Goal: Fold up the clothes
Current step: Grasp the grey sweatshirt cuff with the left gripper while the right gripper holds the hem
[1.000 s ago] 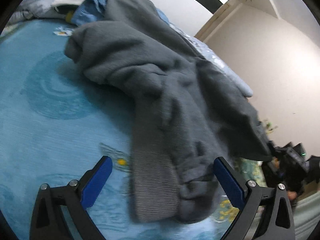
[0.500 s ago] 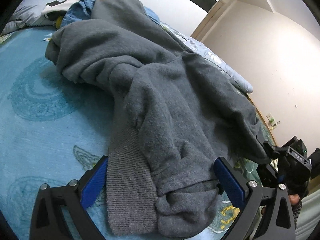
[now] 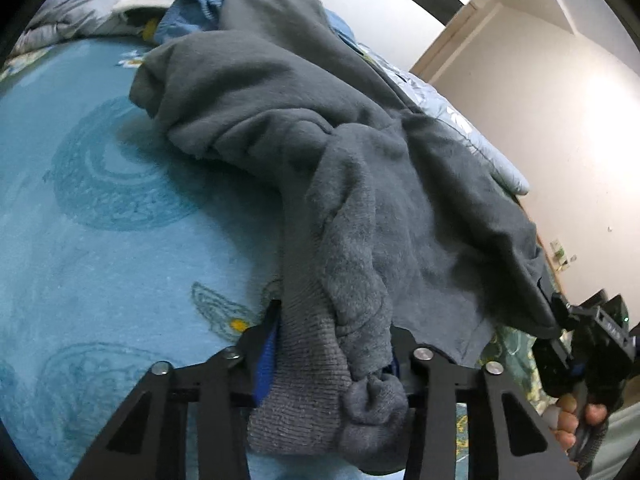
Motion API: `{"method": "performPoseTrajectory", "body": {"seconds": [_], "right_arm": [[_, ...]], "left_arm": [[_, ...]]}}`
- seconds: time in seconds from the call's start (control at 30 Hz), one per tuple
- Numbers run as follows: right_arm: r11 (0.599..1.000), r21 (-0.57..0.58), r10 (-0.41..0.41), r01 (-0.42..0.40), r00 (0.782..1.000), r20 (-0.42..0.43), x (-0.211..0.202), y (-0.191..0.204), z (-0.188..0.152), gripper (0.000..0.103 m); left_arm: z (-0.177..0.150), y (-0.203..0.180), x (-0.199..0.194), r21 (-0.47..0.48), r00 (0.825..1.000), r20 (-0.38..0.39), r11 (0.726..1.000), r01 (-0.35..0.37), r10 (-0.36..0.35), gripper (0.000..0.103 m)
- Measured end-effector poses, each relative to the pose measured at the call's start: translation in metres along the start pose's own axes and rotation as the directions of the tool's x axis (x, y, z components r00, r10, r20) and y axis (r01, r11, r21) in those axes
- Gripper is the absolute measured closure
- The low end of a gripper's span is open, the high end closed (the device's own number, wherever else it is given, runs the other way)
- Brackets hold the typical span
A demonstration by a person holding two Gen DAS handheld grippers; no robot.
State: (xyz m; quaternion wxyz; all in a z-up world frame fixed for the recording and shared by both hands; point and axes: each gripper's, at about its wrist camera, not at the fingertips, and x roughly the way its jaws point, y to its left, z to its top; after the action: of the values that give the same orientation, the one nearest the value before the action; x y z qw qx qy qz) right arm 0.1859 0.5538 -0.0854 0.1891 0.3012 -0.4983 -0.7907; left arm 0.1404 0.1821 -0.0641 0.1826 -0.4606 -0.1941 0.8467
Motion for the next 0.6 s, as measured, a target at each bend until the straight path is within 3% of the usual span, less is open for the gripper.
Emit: {"method": "performPoseTrajectory", "body": {"seconds": [0.07,0.33,0.47,0.6], "right_arm": [[1.000,-0.007,0.003,-0.003,1.000,-0.004,0.001,0.004,-0.001,0.094],[0.996,-0.064,0.066,-0.070,0.996,-0.055,0.016,0.037,-0.014,0.094],[0.984,-0.099,0.136,-0.151,0.980,-0.147,0.050,0.065,-0.033,0.094],[0.962,-0.129,0.201,-0.239,0.947,-0.252,0.089,0.096,-0.058,0.094]], "left_arm": [[0.002,0.005,-0.006,-0.019,1.000,0.006,1.000,0.013,-0.013,0.068],[0.042,0.057,-0.071,-0.094,0.987,0.155,0.995,-0.016,0.030,0.070],[0.069,0.090,-0.118,-0.122,0.956,0.269,0.989,-0.084,0.114,0.071],[0.088,0.138,-0.176,-0.175,0.906,0.362,0.970,-0.167,0.221,0.075]]}}
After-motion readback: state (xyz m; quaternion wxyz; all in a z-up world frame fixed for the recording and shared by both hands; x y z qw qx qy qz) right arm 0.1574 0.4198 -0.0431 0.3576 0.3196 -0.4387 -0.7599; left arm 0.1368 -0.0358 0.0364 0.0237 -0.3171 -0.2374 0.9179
